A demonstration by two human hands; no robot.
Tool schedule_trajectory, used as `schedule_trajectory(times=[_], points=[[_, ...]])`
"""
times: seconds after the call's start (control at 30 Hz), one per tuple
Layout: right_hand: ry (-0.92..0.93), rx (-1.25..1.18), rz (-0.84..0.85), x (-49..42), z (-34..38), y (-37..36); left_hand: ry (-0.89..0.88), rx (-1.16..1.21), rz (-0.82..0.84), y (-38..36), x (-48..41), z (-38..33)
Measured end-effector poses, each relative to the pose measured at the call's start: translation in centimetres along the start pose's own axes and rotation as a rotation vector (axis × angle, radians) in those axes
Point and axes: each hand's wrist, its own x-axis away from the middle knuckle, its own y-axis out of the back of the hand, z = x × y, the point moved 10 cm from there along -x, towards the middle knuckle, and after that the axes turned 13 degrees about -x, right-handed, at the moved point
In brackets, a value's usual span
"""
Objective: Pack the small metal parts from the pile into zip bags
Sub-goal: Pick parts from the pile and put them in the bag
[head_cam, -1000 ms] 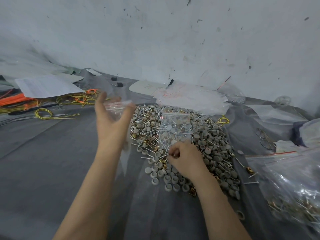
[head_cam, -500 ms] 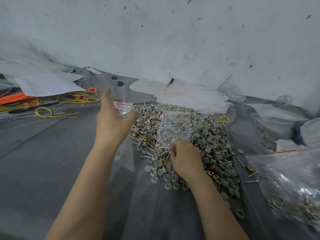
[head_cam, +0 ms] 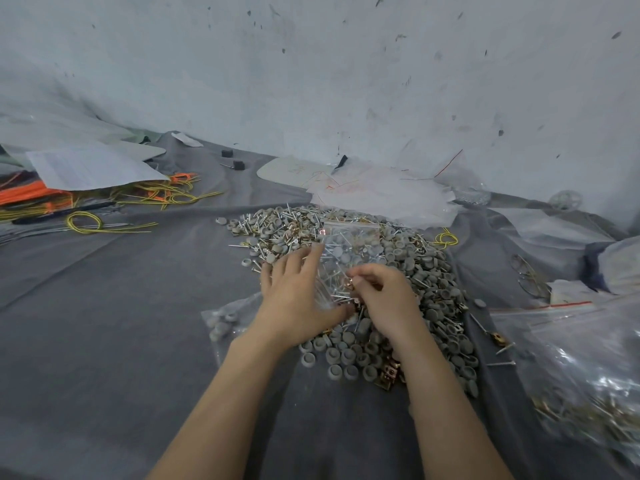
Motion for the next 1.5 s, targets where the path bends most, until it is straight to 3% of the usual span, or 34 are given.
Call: schedule_trajectory(times=[0.13,0.4,0.5,0.6,0.87,0.97,1.1,1.23,1.5], points=[[-0.038,-0.195,0.021,0.0,-0.1,-0.2,-0.052,0.100,-0.205,2.2,0.1,-1.7],[-0.161,-0.589,0.121,0.1,-1.1,-0.3,-0.025,0.417,-0.185,2.1,0.2,-2.2],[-0.172,-0.672,0.149,0.1,-1.0,-0.4,0.039,0.631,-0.101,1.3,0.0,-1.6],[-0.168,-0.680,0.112,0.0,-1.1,-0.4,0.078,0.718,-0.069,0.9,-0.1,-1.6],[-0.186,-0.662,-0.026,-0.3,-1.9,0.5,0.087,0.570,-0.183,1.3,0.2,-2.1],[-0.167,-0.649,-0.007,-0.1,-1.6,0.7,0.084,0.563,-0.186,1.2,0.1,-2.2],[-0.143,-0.645,0.046,0.0,-0.9,0.4,0.109,0.794,-0.127,0.8,0.0,-1.8],[-0.121,-0.657,0.049,0.0,-0.6,0.2,0.051,0.870,-0.084,1.0,0.2,-2.4],[-0.099,-0.657,0.077,0.1,-0.1,0.0,0.097,0.876,-0.117,1.1,0.2,-2.1]])
